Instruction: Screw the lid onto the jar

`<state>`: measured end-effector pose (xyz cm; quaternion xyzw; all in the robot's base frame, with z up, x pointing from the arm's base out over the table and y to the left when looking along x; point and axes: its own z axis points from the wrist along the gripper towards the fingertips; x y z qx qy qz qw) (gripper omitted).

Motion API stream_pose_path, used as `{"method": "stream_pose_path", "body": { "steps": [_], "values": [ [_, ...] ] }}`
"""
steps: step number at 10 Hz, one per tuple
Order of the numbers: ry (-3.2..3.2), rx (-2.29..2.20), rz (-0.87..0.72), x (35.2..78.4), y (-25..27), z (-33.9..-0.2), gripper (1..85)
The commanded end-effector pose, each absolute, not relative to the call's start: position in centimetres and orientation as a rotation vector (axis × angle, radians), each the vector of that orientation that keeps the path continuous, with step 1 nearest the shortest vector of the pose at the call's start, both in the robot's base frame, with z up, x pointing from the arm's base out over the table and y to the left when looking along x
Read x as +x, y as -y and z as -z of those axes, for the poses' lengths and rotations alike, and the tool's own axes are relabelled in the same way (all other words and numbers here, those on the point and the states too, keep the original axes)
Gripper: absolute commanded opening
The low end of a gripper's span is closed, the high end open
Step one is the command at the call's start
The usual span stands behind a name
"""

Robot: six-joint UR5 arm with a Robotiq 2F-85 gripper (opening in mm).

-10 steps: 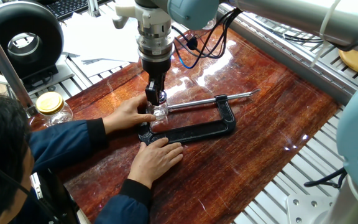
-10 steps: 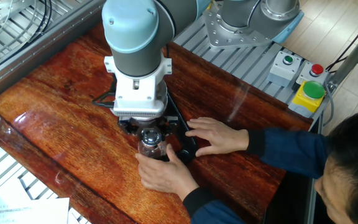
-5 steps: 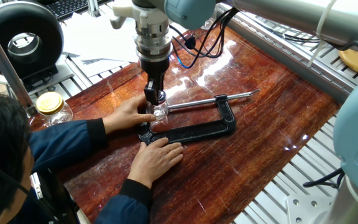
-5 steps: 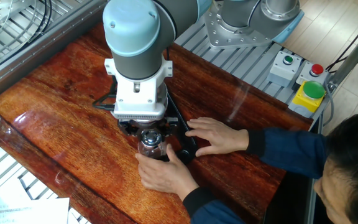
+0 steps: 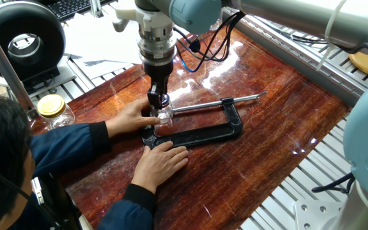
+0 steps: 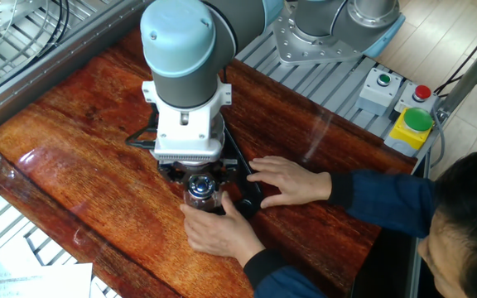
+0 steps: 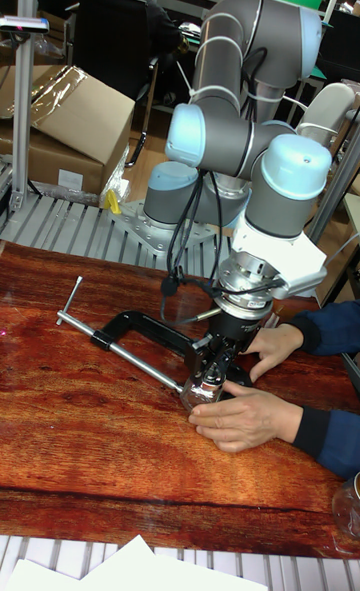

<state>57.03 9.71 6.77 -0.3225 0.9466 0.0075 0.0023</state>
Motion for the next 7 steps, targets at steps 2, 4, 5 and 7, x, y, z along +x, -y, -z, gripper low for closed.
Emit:
{"method": "stream_pose_path", "body": {
  "steps": [2,4,5,7],
  "values": [
    [-2.963,-1.039,-0.064,57.05,-9.31,-7.16,1.3],
    [-2.957,-1.024,-0.06,57.29,-9.49,-6.66,1.3],
    [-2.951,-1.019,-0.056,57.45,-9.55,-6.55,1.3],
    [-2.934,-1.035,-0.052,57.43,-9.58,-6.56,6.7]
  ]
}}
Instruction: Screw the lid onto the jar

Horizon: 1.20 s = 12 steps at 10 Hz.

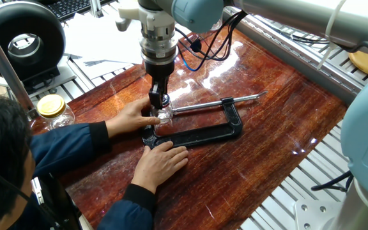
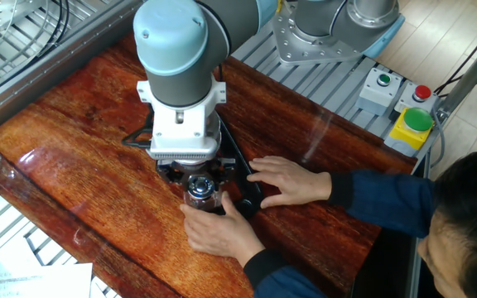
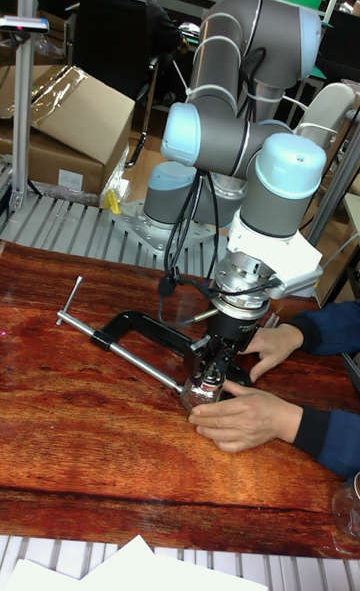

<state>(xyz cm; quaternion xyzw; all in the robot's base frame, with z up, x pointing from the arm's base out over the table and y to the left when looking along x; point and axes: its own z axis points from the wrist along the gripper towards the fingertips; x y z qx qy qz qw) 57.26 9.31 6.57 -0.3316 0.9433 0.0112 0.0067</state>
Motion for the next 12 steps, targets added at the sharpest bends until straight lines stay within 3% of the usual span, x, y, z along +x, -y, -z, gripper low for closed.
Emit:
{"method": "stream_pose_path", "body": {
  "steps": [1,2,3,5,7,12],
  "values": [
    [-2.918,-1.07,-0.057,57.4,-9.6,-6.7,19.3],
    [-2.894,-1.117,-0.092,57.5,-9.9,-6.9,36.7],
    [-2.879,-1.152,-0.094,57.6,-9.6,-7.1,46.3],
    [-2.857,-1.178,-0.094,57.5,-9.5,-6.6,55.3],
    [-2.827,-1.187,-0.113,57.6,-9.9,-5.8,62.3],
    [-2.827,-1.187,-0.116,57.6,-9.8,-6.0,64.0]
  ]
}}
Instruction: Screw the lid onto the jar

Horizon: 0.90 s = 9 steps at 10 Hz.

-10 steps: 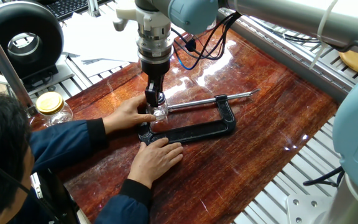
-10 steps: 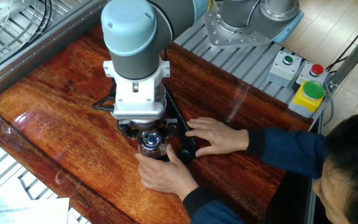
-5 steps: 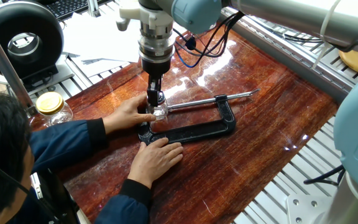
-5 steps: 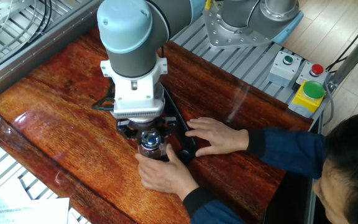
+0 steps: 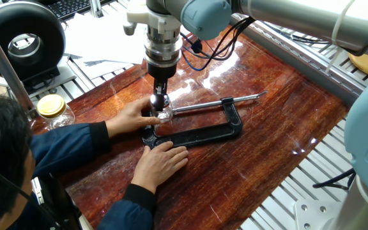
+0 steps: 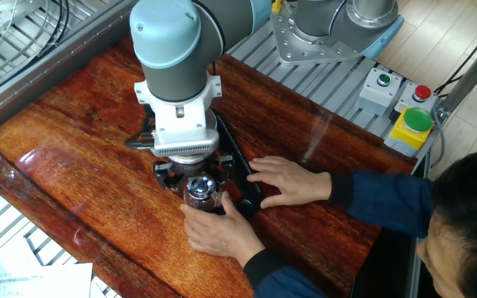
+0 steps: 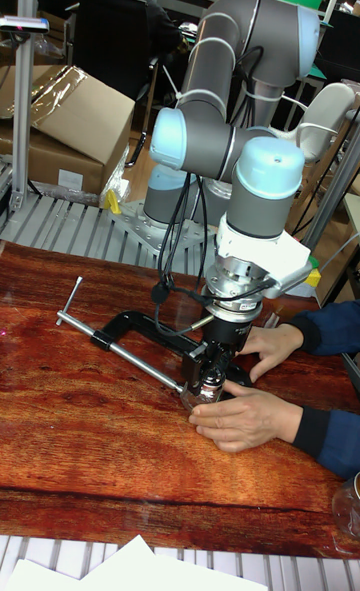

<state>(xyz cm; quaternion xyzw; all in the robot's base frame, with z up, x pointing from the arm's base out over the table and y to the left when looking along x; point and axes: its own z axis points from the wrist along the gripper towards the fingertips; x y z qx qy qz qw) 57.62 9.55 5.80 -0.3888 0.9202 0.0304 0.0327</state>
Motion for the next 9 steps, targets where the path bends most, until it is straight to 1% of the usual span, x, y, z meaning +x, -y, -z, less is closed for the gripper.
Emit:
{"method": "stream_pose_path", "body": {
  "steps": [1,6,9],
  "values": [
    [-2.835,-1.186,-0.107,57.5,-9.8,-6.3,64.7],
    [-2.872,-1.131,-0.116,56.7,-10.3,-7.6,64.3],
    [-2.837,-1.175,-0.023,57.7,-9.4,-7.9,63.0]
  ]
}}
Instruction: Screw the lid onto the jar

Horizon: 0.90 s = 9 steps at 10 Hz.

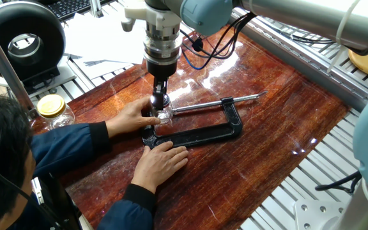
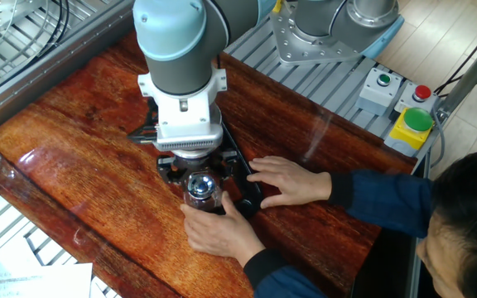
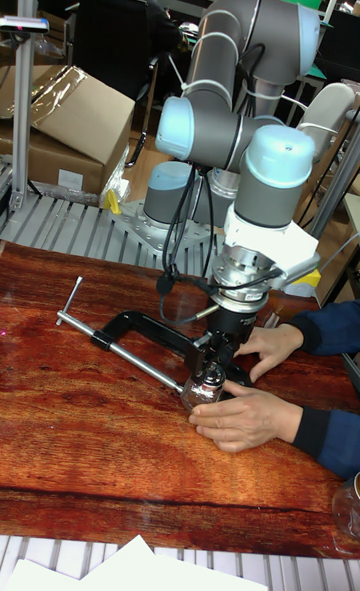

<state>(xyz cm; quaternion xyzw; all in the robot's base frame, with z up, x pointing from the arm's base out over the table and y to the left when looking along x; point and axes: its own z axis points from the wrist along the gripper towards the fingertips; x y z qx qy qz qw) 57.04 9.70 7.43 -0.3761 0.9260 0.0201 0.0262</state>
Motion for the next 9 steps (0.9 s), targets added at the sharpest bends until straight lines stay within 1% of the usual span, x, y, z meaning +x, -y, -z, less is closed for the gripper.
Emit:
{"method": "stream_pose_path", "body": {
  "steps": [1,4,9],
  "values": [
    [-2.815,-1.199,-0.009,58.1,-9.4,-7.9,63.0],
    [-2.778,-1.275,-0.105,57.4,-11.0,-8.0,63.0],
    [-2.62,-1.557,-0.064,57.7,-10.7,-7.9,63.3]
  ]
}}
